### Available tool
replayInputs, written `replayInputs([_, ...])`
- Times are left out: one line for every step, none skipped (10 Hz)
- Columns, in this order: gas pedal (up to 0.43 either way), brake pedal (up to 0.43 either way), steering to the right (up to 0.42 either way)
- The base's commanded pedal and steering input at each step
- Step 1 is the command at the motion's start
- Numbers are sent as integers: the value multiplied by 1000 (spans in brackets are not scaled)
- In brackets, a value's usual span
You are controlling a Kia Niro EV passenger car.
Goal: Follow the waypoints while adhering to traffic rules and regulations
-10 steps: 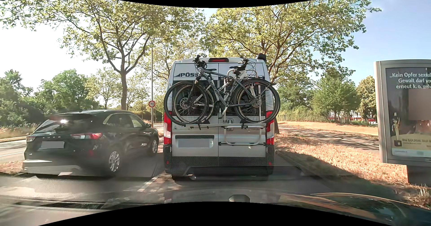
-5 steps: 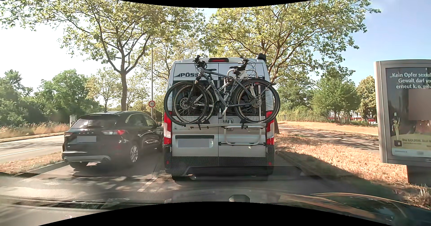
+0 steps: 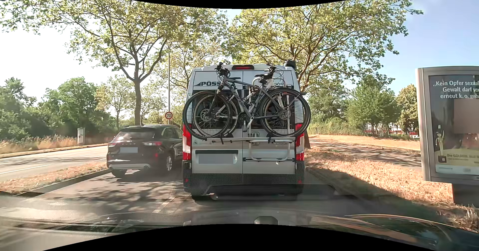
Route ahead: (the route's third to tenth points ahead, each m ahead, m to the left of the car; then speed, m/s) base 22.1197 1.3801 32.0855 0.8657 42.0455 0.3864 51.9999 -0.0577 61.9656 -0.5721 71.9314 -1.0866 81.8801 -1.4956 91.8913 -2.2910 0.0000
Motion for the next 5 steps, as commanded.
replayInputs([0,177,23])
replayInputs([0,177,23])
replayInputs([0,177,23])
replayInputs([0,177,23])
replayInputs([0,177,23])
